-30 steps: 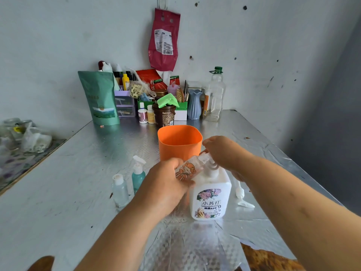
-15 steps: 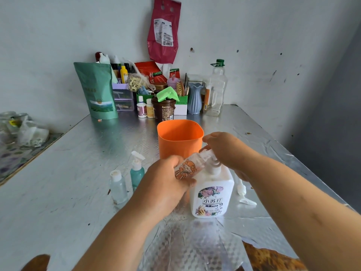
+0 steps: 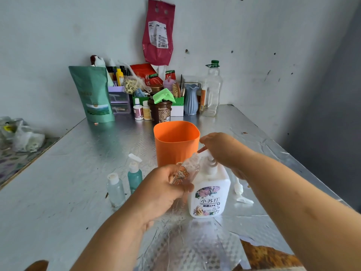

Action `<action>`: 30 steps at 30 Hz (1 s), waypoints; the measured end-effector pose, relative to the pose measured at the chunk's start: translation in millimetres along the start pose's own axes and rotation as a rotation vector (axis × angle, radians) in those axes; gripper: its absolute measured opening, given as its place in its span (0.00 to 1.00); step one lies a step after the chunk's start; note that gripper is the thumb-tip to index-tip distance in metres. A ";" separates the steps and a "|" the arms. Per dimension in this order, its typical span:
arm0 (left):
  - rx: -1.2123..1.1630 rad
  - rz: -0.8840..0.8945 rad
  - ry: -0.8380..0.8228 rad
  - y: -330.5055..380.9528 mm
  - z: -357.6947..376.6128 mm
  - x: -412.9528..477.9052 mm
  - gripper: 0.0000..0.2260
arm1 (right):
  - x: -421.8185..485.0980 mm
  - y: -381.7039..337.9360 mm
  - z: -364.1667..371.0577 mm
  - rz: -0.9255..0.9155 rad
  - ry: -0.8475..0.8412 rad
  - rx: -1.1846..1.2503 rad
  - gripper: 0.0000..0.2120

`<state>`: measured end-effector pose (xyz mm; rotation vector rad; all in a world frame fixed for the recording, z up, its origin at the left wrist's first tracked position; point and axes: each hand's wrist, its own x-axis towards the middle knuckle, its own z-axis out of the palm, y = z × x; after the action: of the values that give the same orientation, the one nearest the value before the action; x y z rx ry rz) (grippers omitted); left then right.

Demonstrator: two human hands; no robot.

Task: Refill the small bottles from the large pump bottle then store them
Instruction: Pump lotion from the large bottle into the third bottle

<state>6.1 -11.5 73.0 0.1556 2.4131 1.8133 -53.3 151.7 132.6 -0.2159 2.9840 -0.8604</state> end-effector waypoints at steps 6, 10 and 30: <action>-0.060 -0.041 -0.026 2.9 0.1 0.1 0.19 | 4.2 -1.6 0.8 0.064 -0.017 0.027 0.16; 0.002 0.004 0.021 3.5 1.1 2.4 0.18 | 4.2 -2.1 -0.3 0.053 -0.024 -0.030 0.16; 0.211 0.047 0.116 3.8 5.7 3.2 0.18 | -0.3 -4.3 1.6 0.029 -0.014 -0.030 0.16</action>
<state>3.9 -4.5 75.0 0.1305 2.7005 1.6246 -52.4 147.4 133.5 -0.1777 2.9807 -0.8079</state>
